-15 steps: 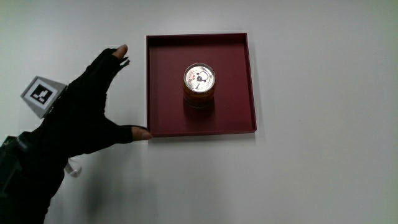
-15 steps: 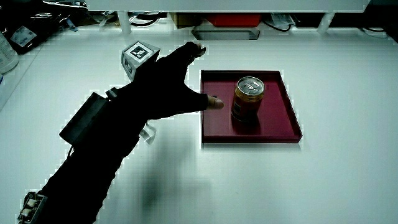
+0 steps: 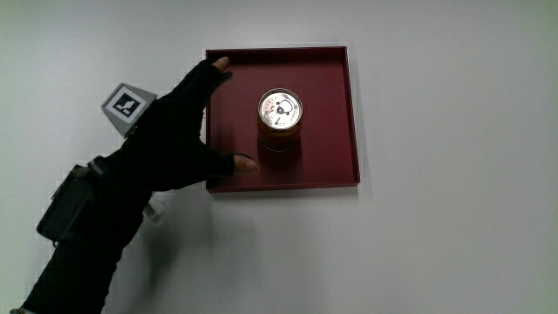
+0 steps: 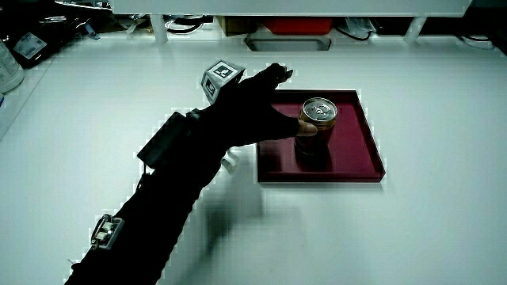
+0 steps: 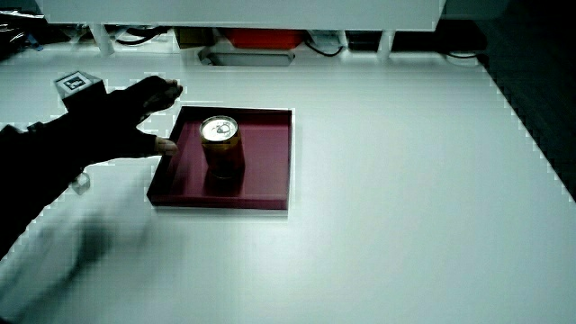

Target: Pick red bull from plate

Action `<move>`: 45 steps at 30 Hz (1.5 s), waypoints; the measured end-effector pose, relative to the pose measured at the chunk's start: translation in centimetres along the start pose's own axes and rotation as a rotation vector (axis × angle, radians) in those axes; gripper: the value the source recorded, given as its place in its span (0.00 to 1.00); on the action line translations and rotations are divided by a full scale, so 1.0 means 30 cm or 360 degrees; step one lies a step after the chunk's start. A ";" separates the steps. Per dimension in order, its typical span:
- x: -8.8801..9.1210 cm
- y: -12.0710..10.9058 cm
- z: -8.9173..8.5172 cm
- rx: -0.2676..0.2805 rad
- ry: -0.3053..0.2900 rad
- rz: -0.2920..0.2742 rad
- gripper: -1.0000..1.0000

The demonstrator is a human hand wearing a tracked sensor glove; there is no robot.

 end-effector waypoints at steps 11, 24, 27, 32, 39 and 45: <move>-0.062 0.082 -0.080 -0.0010 -0.0052 -0.0002 0.50; -0.073 0.099 -0.091 0.0063 -0.0007 -0.0028 0.50; -0.069 0.104 -0.096 0.0064 -0.0024 -0.0012 0.54; -0.067 0.100 -0.097 0.0160 0.0007 -0.0023 0.65; -0.046 0.097 -0.098 0.0226 0.0058 -0.0004 0.80; -0.040 0.086 -0.110 0.0305 0.0108 -0.0027 0.93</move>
